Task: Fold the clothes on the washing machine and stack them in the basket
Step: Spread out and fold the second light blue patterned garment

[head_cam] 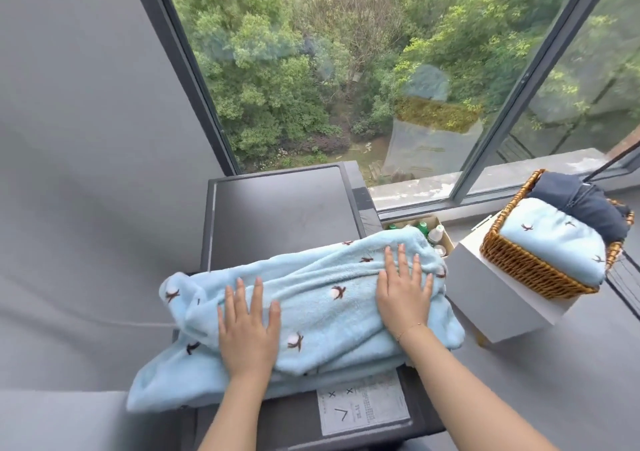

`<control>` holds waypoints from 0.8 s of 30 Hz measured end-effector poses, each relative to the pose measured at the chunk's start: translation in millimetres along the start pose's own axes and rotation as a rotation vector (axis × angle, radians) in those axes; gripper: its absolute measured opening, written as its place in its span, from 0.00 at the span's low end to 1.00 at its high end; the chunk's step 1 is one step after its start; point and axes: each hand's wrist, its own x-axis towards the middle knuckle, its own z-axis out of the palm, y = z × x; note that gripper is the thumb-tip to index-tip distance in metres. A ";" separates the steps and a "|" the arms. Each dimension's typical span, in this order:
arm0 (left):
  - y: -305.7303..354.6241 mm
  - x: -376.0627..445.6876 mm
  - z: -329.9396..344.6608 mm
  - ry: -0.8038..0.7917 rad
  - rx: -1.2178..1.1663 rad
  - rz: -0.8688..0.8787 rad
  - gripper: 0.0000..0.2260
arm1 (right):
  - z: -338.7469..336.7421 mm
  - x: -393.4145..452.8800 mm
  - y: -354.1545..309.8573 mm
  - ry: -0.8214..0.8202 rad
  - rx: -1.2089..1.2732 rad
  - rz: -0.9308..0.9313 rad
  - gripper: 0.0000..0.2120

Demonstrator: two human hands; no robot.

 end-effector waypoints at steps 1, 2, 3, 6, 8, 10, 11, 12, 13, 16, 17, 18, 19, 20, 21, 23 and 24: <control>-4.7 0.7 -3.6 -0.035 -0.019 -0.030 0.32 | -0.1 1.4 5.0 0.005 0.007 0.027 0.34; -11.6 0.0 -7.2 -0.045 -0.028 -0.063 0.33 | 0.4 1.3 4.3 0.006 0.012 0.029 0.33; -18.8 -0.1 -9.2 -0.010 -0.027 -0.081 0.33 | -0.1 0.2 0.8 0.010 0.018 0.025 0.32; -30.2 0.4 -21.8 0.075 -0.163 -0.140 0.22 | -6.2 -7.1 -14.5 0.053 0.031 0.005 0.27; -50.6 -1.1 -36.9 0.147 -0.412 -0.244 0.15 | -10.7 -19.6 -35.3 0.084 0.082 -0.103 0.31; -78.7 -4.5 -49.5 0.232 -0.554 -0.404 0.13 | -10.4 -35.6 -55.9 0.082 0.172 -0.230 0.31; -93.3 -7.0 -54.1 0.211 -0.624 -0.478 0.15 | -8.2 -46.2 -67.6 0.063 0.224 -0.280 0.29; -104.0 -7.6 -58.2 0.136 -0.724 -0.549 0.18 | -4.4 -57.2 -77.6 0.038 0.267 -0.328 0.27; -115.8 -6.3 -56.4 0.040 -0.845 -0.604 0.21 | 0.9 -68.8 -87.0 0.019 0.294 -0.377 0.26; -133.9 -7.7 -47.8 -0.153 -0.907 -0.716 0.36 | 18.5 -103.4 -103.1 -0.028 0.310 -0.572 0.24; -140.8 -9.0 -42.0 -0.175 -0.832 -0.767 0.40 | 23.0 -114.1 -106.4 -0.053 0.310 -0.646 0.25; -143.4 -11.9 -38.7 -0.169 -0.762 -0.808 0.41 | 25.1 -122.5 -109.2 -0.100 0.312 -0.713 0.27; -147.2 -14.0 -30.8 -0.157 -0.790 -0.836 0.39 | 24.6 -129.0 -111.7 -0.148 0.321 -0.762 0.31; -147.3 -18.1 -27.6 -0.149 -0.927 -0.865 0.36 | 22.4 -134.4 -113.6 -0.251 0.317 -0.789 0.35; -146.2 -22.1 -25.7 -0.155 -1.063 -0.891 0.32 | 20.4 -138.3 -115.4 -0.355 0.283 -0.810 0.38; -147.7 -28.1 -28.2 -0.194 -1.181 -0.901 0.26 | 22.8 -141.1 -119.2 -0.400 0.144 -0.833 0.40; -151.1 -27.4 -28.9 -0.204 -1.216 -0.893 0.27 | 26.2 -143.3 -121.8 -0.356 0.062 -0.832 0.42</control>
